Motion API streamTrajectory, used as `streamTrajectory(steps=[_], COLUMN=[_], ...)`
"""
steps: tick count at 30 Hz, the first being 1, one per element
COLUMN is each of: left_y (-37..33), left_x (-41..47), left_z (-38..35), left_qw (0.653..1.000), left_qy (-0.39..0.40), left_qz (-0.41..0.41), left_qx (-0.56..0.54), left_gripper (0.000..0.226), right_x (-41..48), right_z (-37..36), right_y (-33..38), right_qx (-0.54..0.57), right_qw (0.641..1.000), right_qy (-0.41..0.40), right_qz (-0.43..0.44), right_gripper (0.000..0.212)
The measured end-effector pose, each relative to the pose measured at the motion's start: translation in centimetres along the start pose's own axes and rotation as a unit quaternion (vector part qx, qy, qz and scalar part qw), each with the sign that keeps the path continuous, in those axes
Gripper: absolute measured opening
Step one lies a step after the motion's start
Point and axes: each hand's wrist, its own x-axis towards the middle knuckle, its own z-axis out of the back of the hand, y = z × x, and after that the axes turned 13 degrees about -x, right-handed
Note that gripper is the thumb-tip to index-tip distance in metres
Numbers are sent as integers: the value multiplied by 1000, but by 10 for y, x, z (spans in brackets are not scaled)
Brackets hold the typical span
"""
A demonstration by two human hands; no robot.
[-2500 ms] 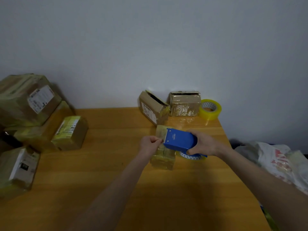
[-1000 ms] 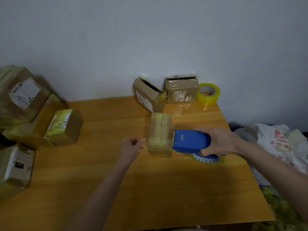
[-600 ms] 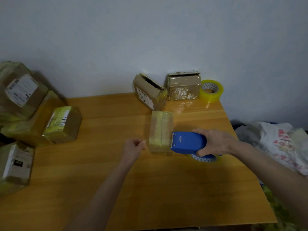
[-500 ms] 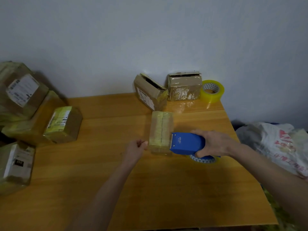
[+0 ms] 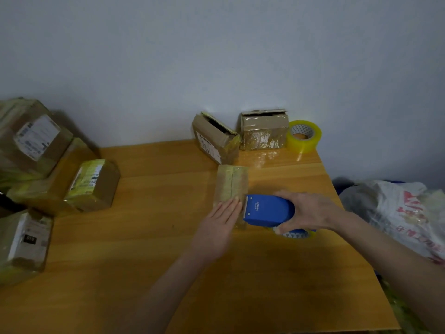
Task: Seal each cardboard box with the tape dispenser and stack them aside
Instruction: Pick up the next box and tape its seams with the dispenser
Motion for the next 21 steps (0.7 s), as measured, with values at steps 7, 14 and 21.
streamTrajectory(steps=[7,14,21], left_y=[2,-3,-2], left_x=[0,0,0], left_z=[-3,7,7], left_qw=[1000,999,999], left_qy=[21,31,39], left_qz=[7,7,11], left_qx=[17,6,12], left_gripper=[82,74,78], right_x=[-12,-30,-19], right_z=[-11,-11,-11], right_y=[-19,-45,-27], right_qx=[52,68,-29], right_qw=[998,998,999], right_qy=[-16,8,38], right_qz=[2,-10,-19], right_gripper=[79,79,73])
